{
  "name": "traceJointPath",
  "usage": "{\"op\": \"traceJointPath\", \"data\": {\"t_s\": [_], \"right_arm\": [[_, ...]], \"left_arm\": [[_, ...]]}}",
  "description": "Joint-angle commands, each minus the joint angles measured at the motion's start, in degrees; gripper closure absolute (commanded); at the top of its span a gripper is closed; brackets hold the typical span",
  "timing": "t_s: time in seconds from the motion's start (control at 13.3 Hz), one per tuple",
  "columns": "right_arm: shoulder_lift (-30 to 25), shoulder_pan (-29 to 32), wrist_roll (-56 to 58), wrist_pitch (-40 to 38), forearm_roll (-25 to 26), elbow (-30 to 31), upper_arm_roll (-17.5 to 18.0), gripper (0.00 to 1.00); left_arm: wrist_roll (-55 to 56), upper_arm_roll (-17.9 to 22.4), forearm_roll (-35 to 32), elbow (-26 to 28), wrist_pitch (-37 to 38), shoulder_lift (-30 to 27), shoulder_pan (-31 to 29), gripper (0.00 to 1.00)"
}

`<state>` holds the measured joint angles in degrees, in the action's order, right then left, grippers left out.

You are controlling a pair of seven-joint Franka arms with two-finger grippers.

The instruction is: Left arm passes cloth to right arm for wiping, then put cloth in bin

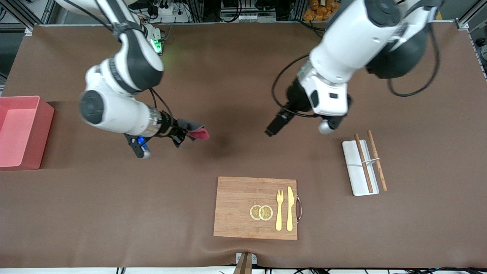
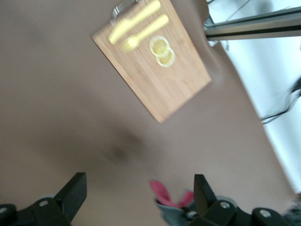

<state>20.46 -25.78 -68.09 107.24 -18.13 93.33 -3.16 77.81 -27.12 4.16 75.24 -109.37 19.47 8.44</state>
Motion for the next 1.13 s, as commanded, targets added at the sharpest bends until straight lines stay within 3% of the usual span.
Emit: {"op": "traceJointPath", "data": {"t_s": [0.0, 0.3, 0.53, 0.75, 1.05], "right_arm": [[-0.43, 0.55, 4.7, 4.36, 3.45, 4.56, -0.53, 1.0], [1.85, 0.9, 11.12, 9.13, 3.98, 7.83, -0.8, 1.0], [3.44, 4.23, 17.53, 9.57, 4.5, 8.18, -0.8, 1.0], [2.83, 9.93, 28.76, 9.66, 4.5, 11.77, -0.88, 1.0], [3.44, 21.79, 53.0, 9.75, 4.5, 14.51, -0.88, 1.0]], "left_arm": [[-15.16, -0.22, -0.73, 1.14, 7.83, -2.76, -5.43, 0.0], [-36.63, -0.13, -0.9, 1.14, 14.7, -3.47, -15.36, 0.0], [-45.09, -0.13, -8.17, 1.05, 18.3, -3.64, -18.37, 0.0], [-52.46, -0.04, -14.43, 1.05, 20.42, -4.96, -21.26, 0.0], [-61.89, -0.31, -13.83, 1.32, 22.78, -6.98, -26.19, 0.0]]}}
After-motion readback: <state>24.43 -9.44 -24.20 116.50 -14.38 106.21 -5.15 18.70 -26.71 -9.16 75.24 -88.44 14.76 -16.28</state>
